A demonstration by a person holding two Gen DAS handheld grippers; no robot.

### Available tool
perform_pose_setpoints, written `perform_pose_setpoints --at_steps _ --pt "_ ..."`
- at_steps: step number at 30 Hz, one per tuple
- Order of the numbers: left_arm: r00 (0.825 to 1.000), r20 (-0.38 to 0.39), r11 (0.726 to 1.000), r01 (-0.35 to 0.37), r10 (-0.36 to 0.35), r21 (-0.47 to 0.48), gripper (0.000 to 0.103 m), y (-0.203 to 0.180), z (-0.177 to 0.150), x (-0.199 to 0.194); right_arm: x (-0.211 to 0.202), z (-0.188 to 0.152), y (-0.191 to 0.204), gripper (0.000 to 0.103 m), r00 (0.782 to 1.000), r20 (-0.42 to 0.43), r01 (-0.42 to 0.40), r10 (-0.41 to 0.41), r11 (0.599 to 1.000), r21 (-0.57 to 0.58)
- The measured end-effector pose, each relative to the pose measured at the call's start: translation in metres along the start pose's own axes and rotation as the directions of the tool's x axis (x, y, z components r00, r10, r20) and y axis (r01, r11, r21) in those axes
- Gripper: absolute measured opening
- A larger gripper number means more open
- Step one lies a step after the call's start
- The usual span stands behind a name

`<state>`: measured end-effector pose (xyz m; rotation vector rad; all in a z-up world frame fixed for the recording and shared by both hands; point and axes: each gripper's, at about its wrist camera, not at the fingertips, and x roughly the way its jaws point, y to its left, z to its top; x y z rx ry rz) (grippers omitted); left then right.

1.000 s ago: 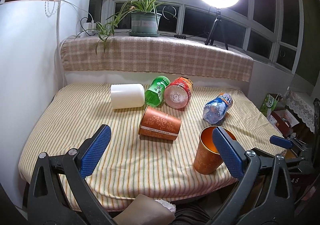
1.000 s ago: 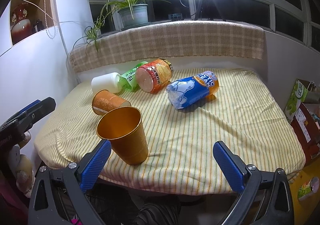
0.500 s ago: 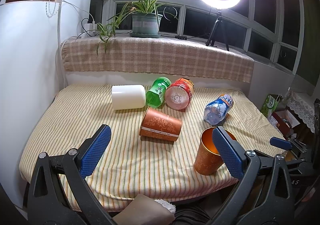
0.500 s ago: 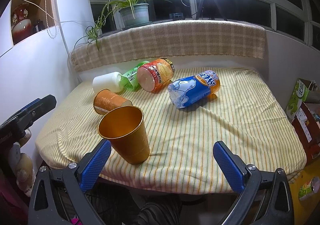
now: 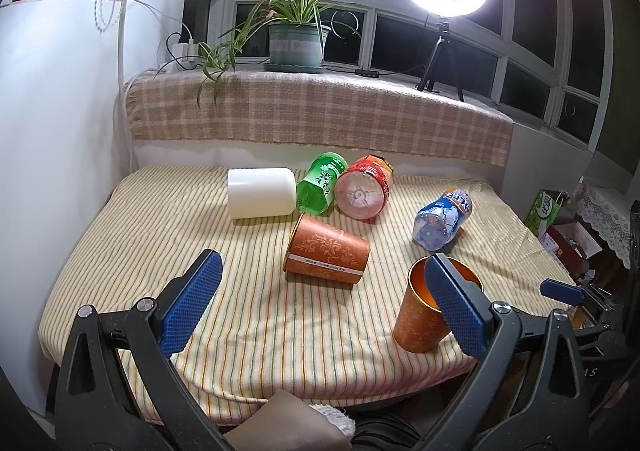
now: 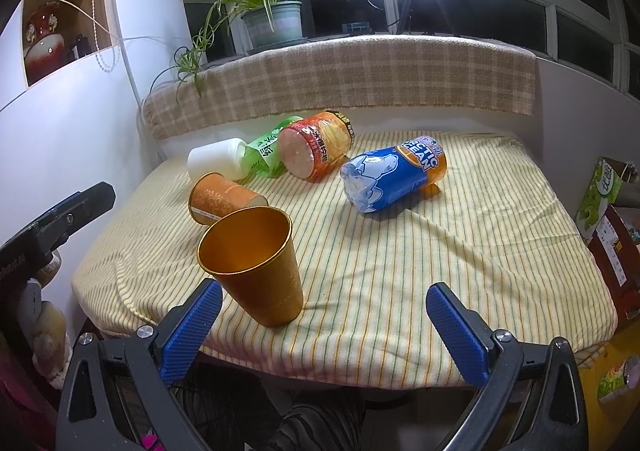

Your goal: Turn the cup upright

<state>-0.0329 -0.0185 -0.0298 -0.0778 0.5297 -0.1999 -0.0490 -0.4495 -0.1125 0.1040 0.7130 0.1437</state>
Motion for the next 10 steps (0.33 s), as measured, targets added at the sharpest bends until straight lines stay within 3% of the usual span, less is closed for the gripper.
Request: perform_pose_setpoints --at_steps 10 --pt "1.000 0.011 1.000 -0.012 0.012 0.004 0.103 0.0024 -0.0006 0.0024 0.0030 -0.0009 0.0004 0.103 1.000 -0.008 -0.003 0.003 1.000 -0.002"
